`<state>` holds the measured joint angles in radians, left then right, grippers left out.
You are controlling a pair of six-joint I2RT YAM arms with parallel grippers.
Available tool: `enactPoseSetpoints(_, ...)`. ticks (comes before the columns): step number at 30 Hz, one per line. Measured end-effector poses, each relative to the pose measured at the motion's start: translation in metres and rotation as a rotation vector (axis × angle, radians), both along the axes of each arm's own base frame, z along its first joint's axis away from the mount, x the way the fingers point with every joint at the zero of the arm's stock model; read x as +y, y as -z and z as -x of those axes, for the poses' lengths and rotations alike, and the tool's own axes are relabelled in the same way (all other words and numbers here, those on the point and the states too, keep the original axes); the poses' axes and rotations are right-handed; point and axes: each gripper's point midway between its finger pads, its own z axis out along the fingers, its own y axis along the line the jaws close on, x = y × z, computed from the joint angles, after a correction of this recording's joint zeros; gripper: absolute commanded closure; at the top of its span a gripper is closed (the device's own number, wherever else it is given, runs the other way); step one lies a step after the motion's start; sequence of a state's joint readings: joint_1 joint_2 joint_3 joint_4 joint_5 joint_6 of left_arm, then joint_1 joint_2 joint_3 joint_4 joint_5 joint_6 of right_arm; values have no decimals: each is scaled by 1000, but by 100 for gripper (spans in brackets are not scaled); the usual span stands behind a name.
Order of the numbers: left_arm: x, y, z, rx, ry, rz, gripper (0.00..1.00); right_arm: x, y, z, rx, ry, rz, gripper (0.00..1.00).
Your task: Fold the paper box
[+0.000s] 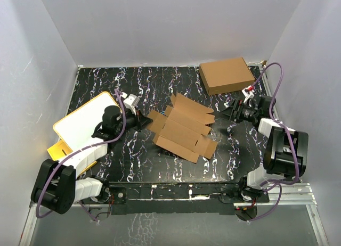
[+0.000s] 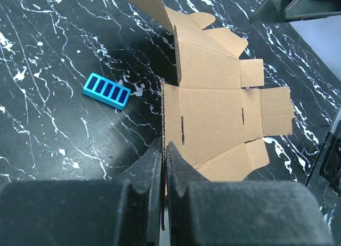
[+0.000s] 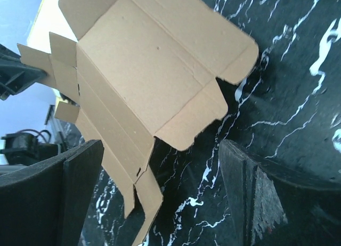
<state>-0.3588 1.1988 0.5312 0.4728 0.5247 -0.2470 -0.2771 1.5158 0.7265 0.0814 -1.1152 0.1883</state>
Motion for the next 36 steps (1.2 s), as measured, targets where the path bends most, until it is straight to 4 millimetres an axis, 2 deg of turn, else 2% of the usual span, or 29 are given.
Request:
enactPoseSetpoints(6,-7,-7,4,-29,31,21,100,11,27,8,168,20,-120,7)
enactPoseSetpoints(11,-16,-10,8,-42,65,34,100,28,42,10,288,6,-182,10)
enactPoseSetpoints(15,-21,-9,13,-39,90,36,100,38,53,12,367,-5,-219,20)
enactPoseSetpoints(19,-28,-9,18,-39,116,38,100,39,61,9,425,2,-251,36)
enactPoseSetpoints(24,-31,-4,21,-25,135,34,100,39,57,7,425,0,-272,53)
enactPoseSetpoints(31,-30,-3,20,-26,126,24,100,40,49,6,408,-17,-296,82)
enactPoseSetpoints(36,-27,2,17,-14,102,8,100,39,33,6,355,-49,-303,91)
